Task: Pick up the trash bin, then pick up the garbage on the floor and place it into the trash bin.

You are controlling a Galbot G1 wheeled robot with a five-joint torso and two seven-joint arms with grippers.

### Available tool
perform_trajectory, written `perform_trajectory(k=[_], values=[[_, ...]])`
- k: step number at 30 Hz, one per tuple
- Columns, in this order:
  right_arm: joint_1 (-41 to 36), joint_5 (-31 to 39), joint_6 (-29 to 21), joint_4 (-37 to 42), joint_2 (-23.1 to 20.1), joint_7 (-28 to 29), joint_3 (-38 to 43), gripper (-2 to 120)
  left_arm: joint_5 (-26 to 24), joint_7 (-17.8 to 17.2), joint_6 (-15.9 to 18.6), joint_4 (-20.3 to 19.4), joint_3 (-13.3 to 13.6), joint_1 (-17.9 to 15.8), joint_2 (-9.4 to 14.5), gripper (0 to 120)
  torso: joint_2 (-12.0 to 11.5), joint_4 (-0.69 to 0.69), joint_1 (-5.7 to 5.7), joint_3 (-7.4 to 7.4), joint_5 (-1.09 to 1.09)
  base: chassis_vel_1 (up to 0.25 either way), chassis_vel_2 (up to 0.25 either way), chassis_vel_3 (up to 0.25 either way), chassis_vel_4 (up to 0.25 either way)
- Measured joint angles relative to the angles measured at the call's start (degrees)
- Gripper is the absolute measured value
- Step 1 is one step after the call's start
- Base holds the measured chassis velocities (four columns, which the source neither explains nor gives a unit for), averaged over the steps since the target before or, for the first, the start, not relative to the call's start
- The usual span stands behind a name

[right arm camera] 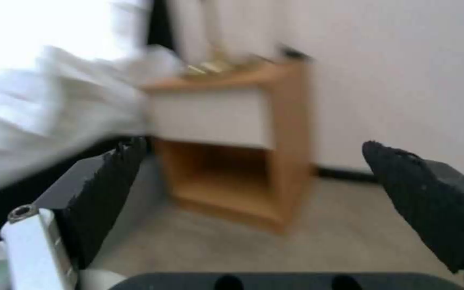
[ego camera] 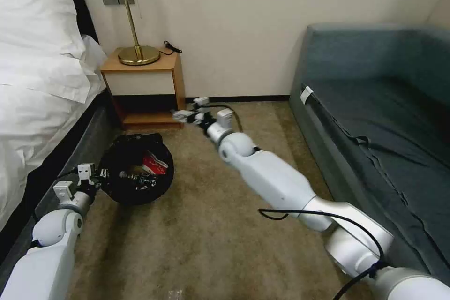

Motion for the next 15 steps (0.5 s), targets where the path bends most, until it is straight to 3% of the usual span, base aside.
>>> perform_trajectory(k=[5, 15], values=[[-2.7, -2.0, -4.4, -2.9, -3.5, 2.5, 4.5, 100, -1.4, -1.5, 0.3, -0.9, -0.2, 0.1, 0.2, 1, 0.0, -0.01, 0.00, 0.00, 0.01, 0.000, 0.000, 0.000, 0.000], [-8.6, -6.1, -2.8, -5.7, -6.3, 2.0, 10.7, 100, -9.4, -7.0, 3.3, -2.4, 0.6, 0.0, 0.8, 1, 0.0, 0.02, 0.00, 0.00, 0.00, 0.000, 0.000, 0.000, 0.000]])
